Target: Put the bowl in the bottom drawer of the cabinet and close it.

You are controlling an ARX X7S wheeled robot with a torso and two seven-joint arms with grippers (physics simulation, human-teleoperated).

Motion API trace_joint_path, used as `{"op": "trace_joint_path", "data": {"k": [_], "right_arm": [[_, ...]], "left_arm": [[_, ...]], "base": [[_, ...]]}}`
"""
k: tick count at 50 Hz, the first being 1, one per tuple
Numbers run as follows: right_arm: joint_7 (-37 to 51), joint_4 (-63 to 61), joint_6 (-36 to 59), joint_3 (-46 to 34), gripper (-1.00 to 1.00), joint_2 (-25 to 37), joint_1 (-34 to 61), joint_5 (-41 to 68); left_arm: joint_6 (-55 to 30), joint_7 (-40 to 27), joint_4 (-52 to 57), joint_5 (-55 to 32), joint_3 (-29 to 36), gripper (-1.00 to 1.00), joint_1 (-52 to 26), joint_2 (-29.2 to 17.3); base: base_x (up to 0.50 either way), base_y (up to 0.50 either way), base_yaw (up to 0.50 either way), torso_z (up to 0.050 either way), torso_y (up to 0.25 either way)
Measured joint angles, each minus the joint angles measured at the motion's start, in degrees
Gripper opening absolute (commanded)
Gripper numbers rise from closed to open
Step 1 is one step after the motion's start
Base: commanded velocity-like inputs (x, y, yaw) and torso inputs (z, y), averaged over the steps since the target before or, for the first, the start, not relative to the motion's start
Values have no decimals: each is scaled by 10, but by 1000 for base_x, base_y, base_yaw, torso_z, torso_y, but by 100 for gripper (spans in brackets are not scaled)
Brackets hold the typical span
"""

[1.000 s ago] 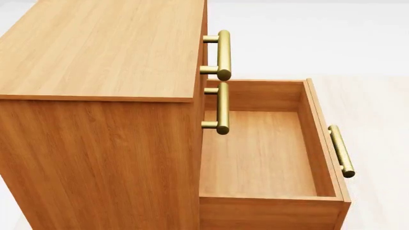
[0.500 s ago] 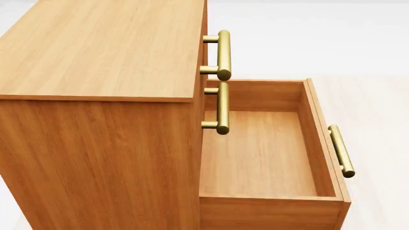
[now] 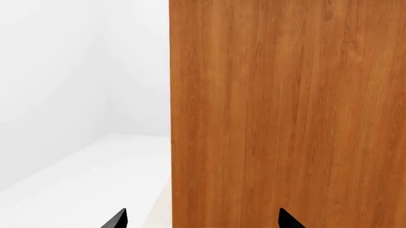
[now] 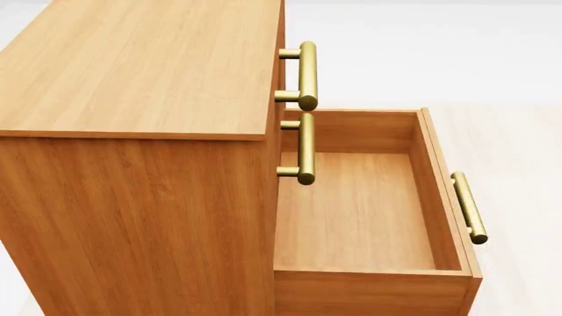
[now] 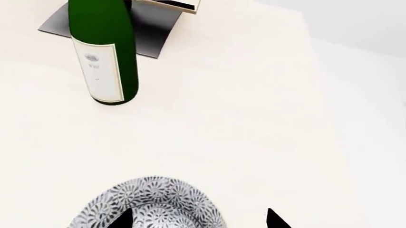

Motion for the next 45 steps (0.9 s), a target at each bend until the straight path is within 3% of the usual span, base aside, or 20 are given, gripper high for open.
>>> {"op": "trace_joint_path", "data": {"k": [45], "right_arm": [[12, 67, 10, 30, 100, 6, 10, 7]], "left_arm": [[-1, -9, -1, 1, 4, 100, -2, -4]], "base": [[0, 0, 0, 0, 0]]}}
